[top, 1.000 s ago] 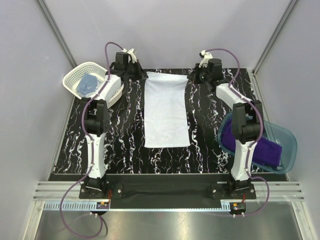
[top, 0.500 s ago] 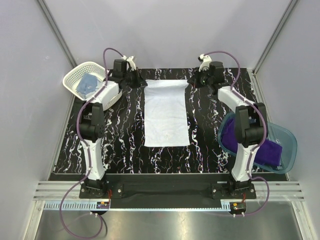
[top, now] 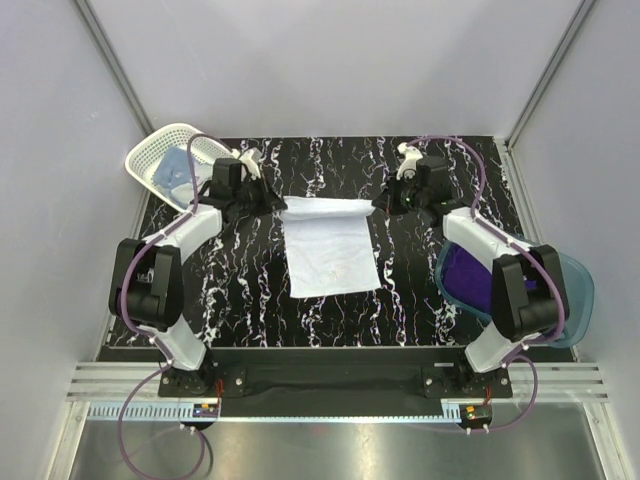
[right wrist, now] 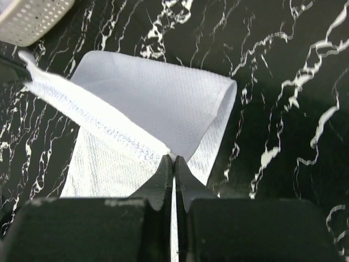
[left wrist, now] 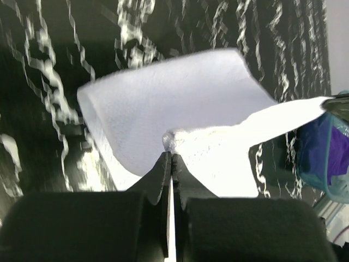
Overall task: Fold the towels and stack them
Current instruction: Fold the towel
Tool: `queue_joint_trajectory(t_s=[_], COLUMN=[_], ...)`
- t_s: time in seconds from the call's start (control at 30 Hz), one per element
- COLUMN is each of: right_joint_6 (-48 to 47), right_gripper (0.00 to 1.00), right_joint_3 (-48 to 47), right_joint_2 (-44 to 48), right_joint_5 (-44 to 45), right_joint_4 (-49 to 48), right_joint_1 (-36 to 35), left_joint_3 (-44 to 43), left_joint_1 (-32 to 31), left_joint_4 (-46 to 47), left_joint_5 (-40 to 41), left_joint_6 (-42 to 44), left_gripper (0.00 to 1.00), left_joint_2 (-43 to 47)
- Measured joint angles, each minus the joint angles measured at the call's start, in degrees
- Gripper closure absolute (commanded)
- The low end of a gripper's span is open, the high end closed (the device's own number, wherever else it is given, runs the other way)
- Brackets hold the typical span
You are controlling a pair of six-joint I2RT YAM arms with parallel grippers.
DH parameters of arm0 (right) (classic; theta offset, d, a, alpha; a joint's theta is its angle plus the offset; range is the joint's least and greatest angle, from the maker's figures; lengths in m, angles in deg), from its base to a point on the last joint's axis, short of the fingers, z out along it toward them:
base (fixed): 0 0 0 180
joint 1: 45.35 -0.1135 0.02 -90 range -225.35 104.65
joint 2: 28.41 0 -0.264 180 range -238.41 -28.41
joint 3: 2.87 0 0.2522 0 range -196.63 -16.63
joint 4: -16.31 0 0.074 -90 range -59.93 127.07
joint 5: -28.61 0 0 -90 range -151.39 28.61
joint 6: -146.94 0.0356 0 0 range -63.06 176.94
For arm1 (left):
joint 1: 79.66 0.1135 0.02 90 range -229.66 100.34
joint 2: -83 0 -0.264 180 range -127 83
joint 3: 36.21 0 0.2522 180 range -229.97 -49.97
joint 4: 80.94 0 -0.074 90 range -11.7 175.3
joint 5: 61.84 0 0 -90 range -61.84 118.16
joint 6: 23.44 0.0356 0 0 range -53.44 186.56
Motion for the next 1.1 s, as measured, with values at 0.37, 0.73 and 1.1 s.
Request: queue_joint_trajectory(t_s=[0.37, 0.73, 1.1], right_joint_6=[4.37, 10.23, 22.67], right_gripper=[0.80, 0.56, 0.57], right_joint_3=[15.04, 17.11, 9.73], right_joint_2=[6.80, 20.17, 5.97], right_joint_5=[3.61, 8.09, 13.16], right_joint_4=[6.05, 19.04, 23.17], right_joint_1=[-5.09, -6.54, -6.67], left_joint_3=[21.70, 29.05, 21.46], left_joint_1=[-8.13, -13.86, -14.27], left_joint_4=[0.07, -5.99, -12.52], left_joint_5=[10.14, 24.87, 24.68], left_joint_6=[-4.92, -13.27, -17.92], left_gripper=[0.67, 0.41, 0.45], left_joint_2=[14.78, 29.49, 14.58])
